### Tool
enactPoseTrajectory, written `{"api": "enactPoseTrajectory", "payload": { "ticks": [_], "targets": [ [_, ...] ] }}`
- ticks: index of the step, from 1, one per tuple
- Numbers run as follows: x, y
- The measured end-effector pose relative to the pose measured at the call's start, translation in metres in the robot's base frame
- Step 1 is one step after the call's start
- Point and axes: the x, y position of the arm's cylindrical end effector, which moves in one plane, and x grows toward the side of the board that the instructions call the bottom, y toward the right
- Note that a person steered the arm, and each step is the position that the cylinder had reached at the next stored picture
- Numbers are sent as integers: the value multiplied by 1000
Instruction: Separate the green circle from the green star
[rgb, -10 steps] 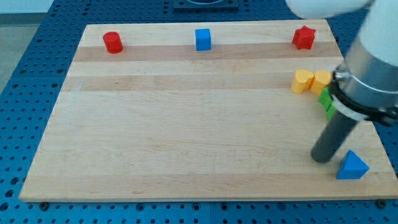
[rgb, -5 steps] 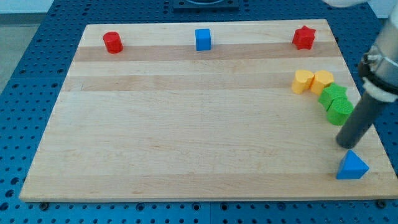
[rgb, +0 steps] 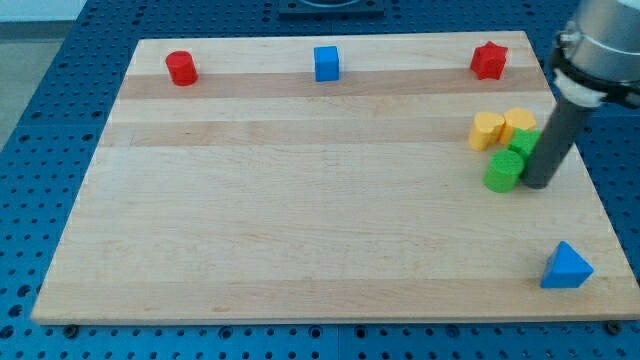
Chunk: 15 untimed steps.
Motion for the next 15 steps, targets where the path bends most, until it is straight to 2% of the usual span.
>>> {"api": "enactPoseTrajectory", "payload": {
  "ticks": [3,5,7,8,9,10,12,13,15],
  "targets": [
    [5,-106],
    [-3,-79],
    [-28,-117],
    [-32,-160],
    [-32,-152],
    [-47,-112],
    [-112,-126],
    [-109,-152],
    [-22,-169]
  ]
}}
